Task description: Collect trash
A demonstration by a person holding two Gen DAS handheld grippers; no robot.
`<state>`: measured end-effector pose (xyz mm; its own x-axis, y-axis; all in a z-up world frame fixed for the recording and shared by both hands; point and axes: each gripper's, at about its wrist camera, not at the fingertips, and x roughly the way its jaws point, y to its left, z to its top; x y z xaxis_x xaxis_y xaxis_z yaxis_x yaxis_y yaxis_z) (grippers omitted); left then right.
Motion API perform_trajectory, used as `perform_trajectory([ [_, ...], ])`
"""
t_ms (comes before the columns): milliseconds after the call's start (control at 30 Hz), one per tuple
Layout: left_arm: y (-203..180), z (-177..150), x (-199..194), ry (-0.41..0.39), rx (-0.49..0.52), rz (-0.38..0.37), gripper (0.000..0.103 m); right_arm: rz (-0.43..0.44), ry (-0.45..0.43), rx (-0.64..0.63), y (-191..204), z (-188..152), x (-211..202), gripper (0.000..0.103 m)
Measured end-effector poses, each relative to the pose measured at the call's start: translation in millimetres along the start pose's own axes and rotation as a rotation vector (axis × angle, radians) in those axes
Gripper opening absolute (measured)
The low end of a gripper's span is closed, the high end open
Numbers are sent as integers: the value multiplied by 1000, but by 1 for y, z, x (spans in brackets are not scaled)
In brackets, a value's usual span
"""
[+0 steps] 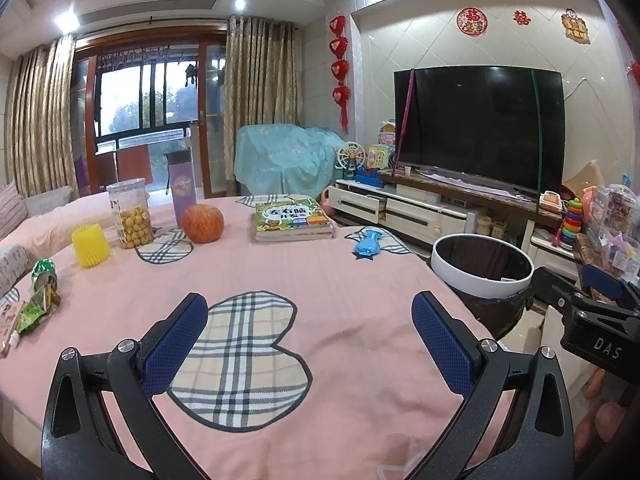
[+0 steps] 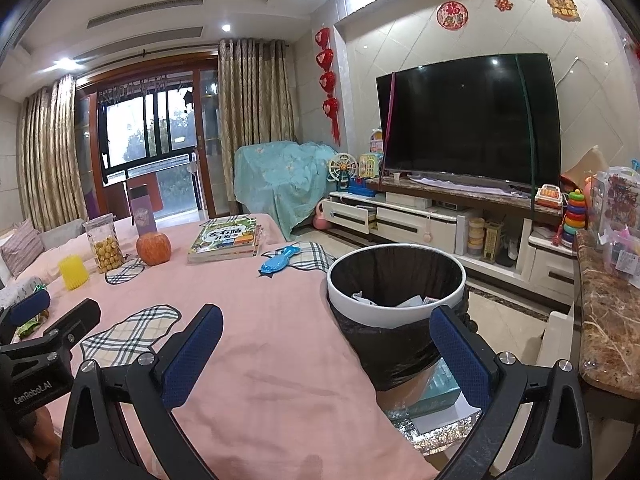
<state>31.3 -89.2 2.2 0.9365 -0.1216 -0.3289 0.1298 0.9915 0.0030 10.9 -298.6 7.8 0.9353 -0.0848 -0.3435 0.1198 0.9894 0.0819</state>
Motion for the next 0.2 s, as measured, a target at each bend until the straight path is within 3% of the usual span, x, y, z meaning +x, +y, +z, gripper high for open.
perform_trajectory([
  [200, 0, 1, 3, 3, -5, -18, 103, 13, 33, 8, 2, -1, 8, 103],
])
